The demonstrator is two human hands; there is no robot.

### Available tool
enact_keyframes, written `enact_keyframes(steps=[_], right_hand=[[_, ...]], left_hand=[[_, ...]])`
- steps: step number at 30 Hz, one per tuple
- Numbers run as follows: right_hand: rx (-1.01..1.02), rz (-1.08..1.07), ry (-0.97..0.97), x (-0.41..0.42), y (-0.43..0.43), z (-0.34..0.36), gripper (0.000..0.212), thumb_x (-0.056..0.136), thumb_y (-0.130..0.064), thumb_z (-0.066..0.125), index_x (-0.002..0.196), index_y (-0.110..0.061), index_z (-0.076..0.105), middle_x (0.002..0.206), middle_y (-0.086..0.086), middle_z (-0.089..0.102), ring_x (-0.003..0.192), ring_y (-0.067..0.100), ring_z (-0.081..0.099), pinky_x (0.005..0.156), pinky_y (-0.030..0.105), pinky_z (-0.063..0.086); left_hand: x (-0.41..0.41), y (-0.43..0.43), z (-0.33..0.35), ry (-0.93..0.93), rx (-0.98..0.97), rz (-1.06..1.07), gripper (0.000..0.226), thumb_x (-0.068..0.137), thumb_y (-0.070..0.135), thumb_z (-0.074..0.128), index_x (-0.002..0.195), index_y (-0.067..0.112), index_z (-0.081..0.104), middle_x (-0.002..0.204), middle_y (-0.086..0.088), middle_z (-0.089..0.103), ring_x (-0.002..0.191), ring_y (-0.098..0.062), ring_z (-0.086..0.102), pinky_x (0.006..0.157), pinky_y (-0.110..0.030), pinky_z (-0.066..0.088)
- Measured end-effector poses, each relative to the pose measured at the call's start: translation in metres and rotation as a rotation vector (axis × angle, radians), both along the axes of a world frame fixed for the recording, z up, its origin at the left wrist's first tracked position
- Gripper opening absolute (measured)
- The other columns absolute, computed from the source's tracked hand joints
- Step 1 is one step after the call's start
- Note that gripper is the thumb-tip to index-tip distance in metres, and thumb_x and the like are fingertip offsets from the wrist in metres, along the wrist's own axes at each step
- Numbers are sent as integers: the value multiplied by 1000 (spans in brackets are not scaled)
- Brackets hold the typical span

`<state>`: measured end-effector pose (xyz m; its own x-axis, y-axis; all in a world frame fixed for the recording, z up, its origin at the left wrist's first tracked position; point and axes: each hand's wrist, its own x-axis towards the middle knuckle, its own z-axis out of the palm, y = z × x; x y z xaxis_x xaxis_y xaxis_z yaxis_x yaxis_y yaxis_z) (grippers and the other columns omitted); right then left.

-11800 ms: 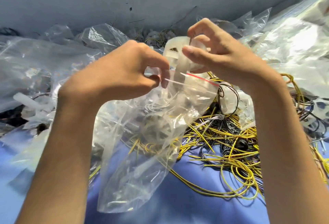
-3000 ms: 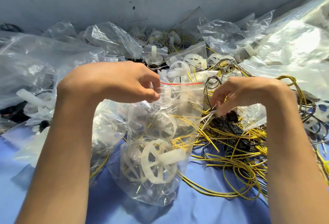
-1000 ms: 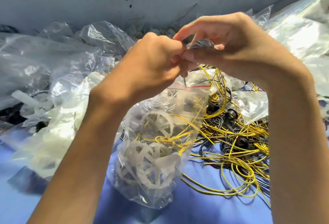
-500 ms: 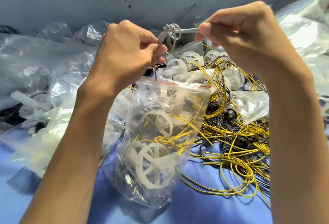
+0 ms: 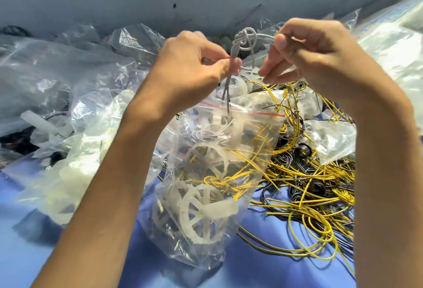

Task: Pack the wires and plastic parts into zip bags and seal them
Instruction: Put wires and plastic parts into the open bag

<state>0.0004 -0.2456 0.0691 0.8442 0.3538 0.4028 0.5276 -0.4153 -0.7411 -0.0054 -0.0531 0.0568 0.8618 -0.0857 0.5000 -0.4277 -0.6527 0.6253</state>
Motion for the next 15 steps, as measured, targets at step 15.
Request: enact_keyframes(steps=[15], right_hand=[[-113, 163, -68, -4, 22, -2, 11, 87, -34, 50, 80, -28, 55, 110, 11, 52, 96, 16, 55, 85, 32, 45]], left_hand=[[-12, -8, 10, 154, -238, -225, 19, 93, 3, 50, 85, 19, 58, 59, 13, 65, 62, -1, 60, 63, -19, 49]])
